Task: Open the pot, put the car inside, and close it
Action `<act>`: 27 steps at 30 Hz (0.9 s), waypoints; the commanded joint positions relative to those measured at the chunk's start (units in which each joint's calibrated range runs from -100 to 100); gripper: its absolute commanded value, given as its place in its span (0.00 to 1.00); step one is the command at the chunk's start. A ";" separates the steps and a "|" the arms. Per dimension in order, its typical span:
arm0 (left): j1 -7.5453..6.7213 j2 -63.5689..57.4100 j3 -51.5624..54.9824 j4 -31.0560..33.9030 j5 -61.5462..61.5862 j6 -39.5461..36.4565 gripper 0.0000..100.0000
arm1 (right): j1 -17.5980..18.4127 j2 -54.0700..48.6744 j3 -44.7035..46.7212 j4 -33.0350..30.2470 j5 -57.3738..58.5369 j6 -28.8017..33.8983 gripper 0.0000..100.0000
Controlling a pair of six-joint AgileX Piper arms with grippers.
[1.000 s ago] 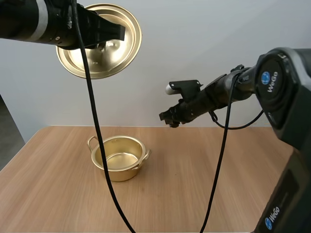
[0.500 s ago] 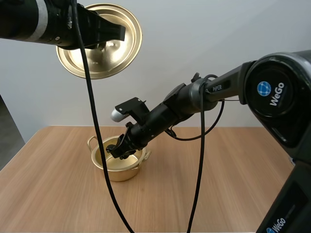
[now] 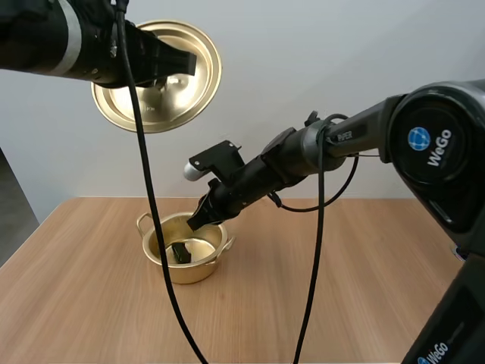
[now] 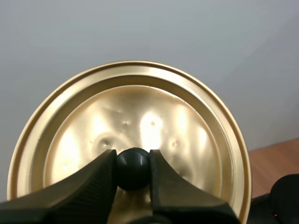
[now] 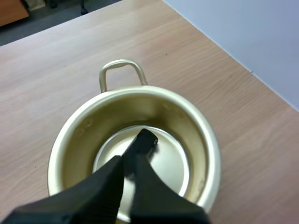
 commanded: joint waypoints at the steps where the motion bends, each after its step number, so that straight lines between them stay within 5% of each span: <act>1: -0.06 0.29 2.52 0.05 0.17 0.79 0.00 | -2.21 -2.69 -0.01 -2.38 -3.40 4.39 0.00; 6: -0.06 2.74 10.77 0.27 0.00 4.39 0.00 | -10.82 -8.55 -0.01 -9.52 -10.21 13.65 0.00; 13: -0.47 14.92 18.78 2.33 0.00 8.95 0.00 | -23.07 -14.50 -0.01 -1.98 4.93 9.76 0.00; 16: -2.00 20.26 19.33 2.83 -0.33 9.84 0.00 | -26.69 -16.53 0.03 2.12 13.36 8.08 0.00; 22: -5.40 27.30 19.33 7.93 -8.66 9.02 0.00 | -29.33 -19.26 0.50 2.90 19.89 7.80 0.00; 27: -5.69 33.15 19.33 8.80 -10.09 8.77 0.00 | -29.32 -21.82 4.60 4.78 19.81 4.55 0.00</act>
